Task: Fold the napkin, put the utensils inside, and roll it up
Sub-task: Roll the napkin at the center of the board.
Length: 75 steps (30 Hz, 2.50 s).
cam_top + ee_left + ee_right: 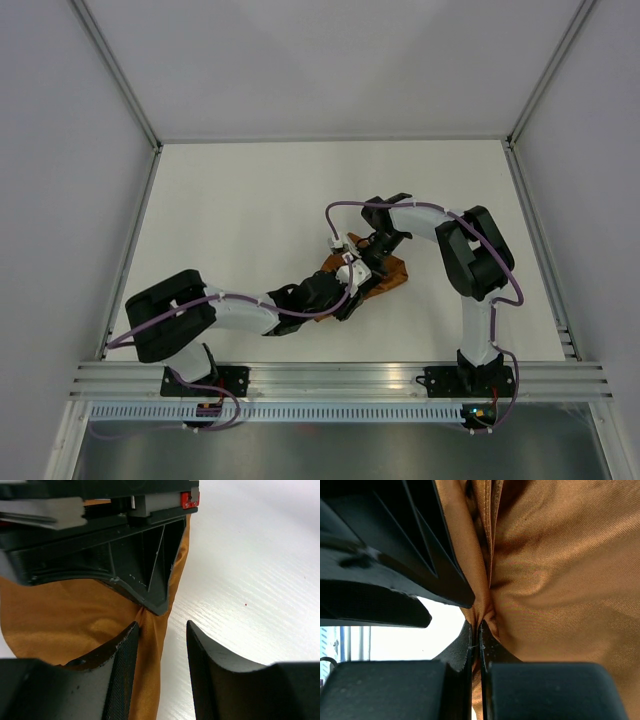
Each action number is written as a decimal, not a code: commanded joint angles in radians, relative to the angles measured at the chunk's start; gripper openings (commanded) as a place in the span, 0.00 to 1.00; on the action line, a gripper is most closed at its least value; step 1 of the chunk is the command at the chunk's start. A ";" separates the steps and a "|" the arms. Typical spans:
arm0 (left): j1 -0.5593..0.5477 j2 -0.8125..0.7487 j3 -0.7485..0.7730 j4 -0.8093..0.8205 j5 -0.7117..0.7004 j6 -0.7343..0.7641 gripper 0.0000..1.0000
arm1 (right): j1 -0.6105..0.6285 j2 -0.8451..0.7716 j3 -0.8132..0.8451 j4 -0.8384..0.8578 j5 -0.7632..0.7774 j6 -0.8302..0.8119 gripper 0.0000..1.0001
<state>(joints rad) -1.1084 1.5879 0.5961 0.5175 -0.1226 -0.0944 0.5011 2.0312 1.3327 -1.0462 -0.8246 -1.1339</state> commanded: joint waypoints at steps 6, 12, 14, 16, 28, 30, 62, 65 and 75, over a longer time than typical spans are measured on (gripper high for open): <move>-0.004 0.070 0.044 0.029 0.041 0.047 0.48 | 0.001 0.067 -0.015 0.018 0.088 -0.024 0.00; -0.004 0.101 0.050 0.021 0.034 0.032 0.31 | 0.001 0.066 -0.015 0.026 0.088 -0.012 0.00; -0.004 0.112 0.050 0.012 0.026 0.027 0.28 | 0.001 0.064 -0.017 0.032 0.088 -0.007 0.00; -0.002 0.116 0.047 0.012 0.023 0.019 0.26 | 0.001 0.060 -0.024 0.037 0.088 -0.006 0.01; 0.001 0.164 0.070 -0.056 0.067 -0.050 0.02 | -0.001 -0.022 -0.092 0.192 0.134 0.138 0.20; 0.008 0.178 0.079 -0.082 0.093 -0.065 0.02 | 0.001 -0.061 -0.113 0.232 0.145 0.157 0.28; 0.160 0.290 0.091 -0.178 0.367 -0.278 0.02 | -0.145 -0.367 -0.188 0.501 0.292 0.610 0.55; 0.160 0.288 0.087 -0.172 0.362 -0.277 0.02 | -0.147 -0.333 -0.159 0.497 0.327 0.646 0.55; 0.186 0.334 0.168 -0.336 0.417 -0.306 0.02 | -0.164 -0.397 -0.201 0.572 0.366 0.646 0.56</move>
<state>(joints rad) -0.9363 1.8370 0.7822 0.5064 0.2684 -0.3649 0.3489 1.6859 1.1320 -0.5140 -0.4908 -0.5106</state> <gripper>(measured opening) 0.040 0.557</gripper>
